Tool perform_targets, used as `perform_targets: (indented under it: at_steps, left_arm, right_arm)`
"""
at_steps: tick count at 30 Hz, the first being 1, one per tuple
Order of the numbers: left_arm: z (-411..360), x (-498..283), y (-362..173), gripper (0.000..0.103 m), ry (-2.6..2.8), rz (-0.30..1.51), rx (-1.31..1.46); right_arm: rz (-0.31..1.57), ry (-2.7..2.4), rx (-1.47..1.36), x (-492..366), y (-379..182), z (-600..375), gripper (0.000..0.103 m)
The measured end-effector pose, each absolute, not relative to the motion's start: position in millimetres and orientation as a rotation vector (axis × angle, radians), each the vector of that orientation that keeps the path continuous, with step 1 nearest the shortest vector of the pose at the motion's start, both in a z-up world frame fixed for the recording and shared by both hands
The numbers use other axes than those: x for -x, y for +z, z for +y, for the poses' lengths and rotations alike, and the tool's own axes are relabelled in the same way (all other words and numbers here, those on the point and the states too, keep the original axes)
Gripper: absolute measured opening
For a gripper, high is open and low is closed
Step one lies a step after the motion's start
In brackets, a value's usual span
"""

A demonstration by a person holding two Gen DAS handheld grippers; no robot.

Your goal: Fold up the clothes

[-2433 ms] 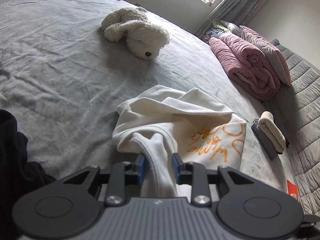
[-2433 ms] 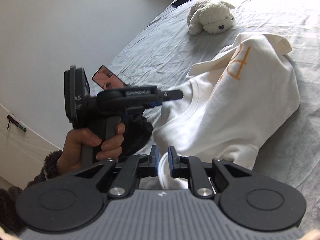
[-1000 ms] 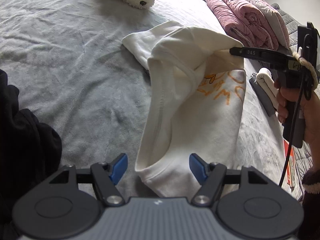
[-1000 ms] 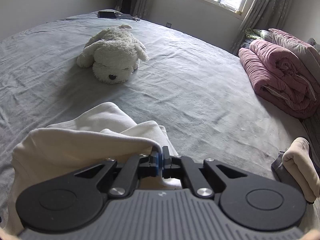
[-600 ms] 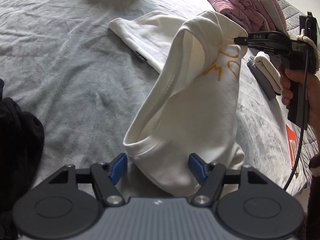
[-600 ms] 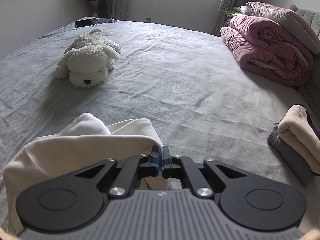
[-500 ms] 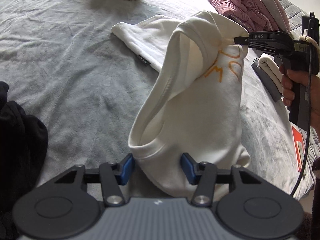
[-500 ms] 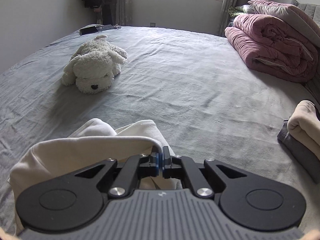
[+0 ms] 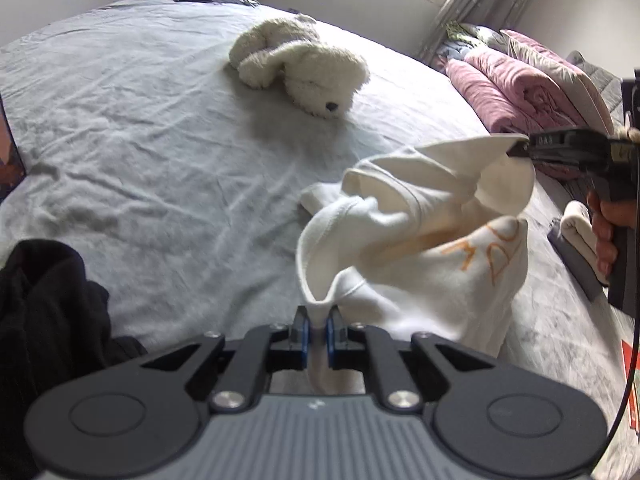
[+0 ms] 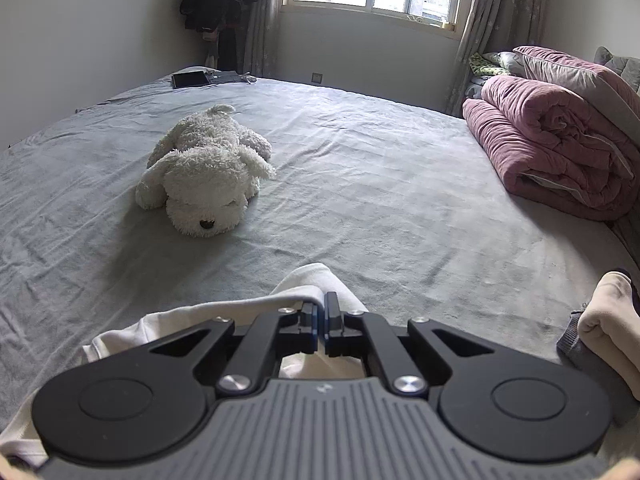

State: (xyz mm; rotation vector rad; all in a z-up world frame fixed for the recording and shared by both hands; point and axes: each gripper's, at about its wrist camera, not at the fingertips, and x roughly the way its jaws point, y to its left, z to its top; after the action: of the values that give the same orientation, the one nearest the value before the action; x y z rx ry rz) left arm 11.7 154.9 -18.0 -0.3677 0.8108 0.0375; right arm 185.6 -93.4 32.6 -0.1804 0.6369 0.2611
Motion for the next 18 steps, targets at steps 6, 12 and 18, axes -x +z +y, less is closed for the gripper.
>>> perform_targets:
  at_steps: [6,12,18]
  left_arm:
    - [182.4,-38.0,-6.8,0.008,0.205,0.716,0.364]
    - [177.9,-51.4,-13.0,0.013,0.194,0.748,0.381]
    - [170.9,-40.7,-10.1,0.064,0.088,0.798,0.418]
  right_arm:
    - [0.685,0.264,0.096,-192.4,29.6,-100.6,0.002]
    - [0.733,0.269,0.015,-197.9,26.6,-108.4,0.014]
    - [0.793,0.282,-0.037,-189.5,20.0,-128.1,0.042]
